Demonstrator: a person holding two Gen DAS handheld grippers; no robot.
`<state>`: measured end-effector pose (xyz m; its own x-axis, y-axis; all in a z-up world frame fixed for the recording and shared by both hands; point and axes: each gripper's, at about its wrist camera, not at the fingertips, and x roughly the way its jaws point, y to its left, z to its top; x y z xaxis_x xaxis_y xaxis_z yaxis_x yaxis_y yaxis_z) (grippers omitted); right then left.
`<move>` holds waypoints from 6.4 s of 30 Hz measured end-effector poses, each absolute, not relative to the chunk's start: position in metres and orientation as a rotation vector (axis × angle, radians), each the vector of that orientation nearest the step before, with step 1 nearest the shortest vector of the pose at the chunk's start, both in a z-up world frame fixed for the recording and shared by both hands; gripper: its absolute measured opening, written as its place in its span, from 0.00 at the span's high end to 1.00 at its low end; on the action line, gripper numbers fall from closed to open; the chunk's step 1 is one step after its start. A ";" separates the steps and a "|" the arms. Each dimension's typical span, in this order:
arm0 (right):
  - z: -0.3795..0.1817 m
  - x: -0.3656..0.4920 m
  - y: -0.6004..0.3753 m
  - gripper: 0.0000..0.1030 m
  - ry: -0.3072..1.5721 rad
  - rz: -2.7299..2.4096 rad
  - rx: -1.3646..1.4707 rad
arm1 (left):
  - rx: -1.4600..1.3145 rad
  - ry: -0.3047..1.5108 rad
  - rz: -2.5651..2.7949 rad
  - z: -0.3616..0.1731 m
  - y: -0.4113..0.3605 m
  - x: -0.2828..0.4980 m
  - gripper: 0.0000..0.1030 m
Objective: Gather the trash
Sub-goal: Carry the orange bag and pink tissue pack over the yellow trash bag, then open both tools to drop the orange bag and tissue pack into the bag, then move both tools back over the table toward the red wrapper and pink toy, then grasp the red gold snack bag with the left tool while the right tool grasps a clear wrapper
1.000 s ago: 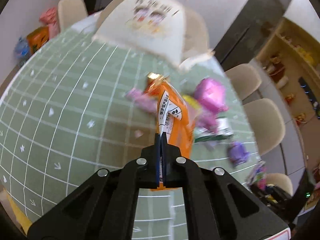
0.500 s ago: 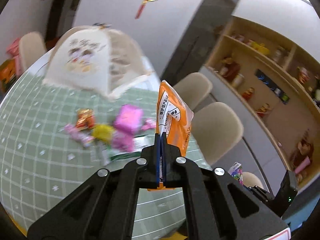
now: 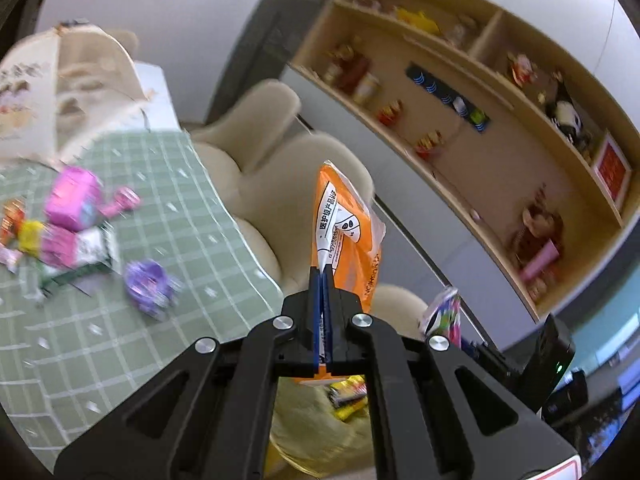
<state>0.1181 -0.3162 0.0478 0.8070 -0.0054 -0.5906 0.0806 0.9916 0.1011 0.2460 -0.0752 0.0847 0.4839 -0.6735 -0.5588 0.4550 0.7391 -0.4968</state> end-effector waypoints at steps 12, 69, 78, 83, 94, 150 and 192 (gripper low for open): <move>0.033 0.069 -0.355 0.76 0.647 -0.161 0.164 | -0.241 0.996 -0.822 0.024 -0.152 0.222 0.99; -0.100 0.124 -0.311 0.37 0.962 -0.059 0.219 | -0.147 1.052 -0.513 -0.050 -0.007 0.236 0.56; -0.058 0.116 -0.297 0.37 0.918 -0.073 0.156 | -0.220 1.070 -0.436 -0.066 0.038 0.244 0.56; -0.031 0.126 -0.276 0.36 0.864 -0.013 0.159 | -0.255 1.054 -0.380 -0.069 0.072 0.252 0.56; -0.020 0.197 -0.192 0.36 0.841 0.111 0.115 | -0.333 0.953 -0.260 -0.069 0.162 0.294 0.50; -0.101 0.541 -0.096 0.36 0.929 0.381 -0.280 | -0.322 0.890 -0.195 -0.083 0.319 0.412 0.44; -0.111 0.606 -0.041 0.51 1.045 0.423 0.104 | -0.266 1.033 -0.191 -0.130 0.258 0.508 0.66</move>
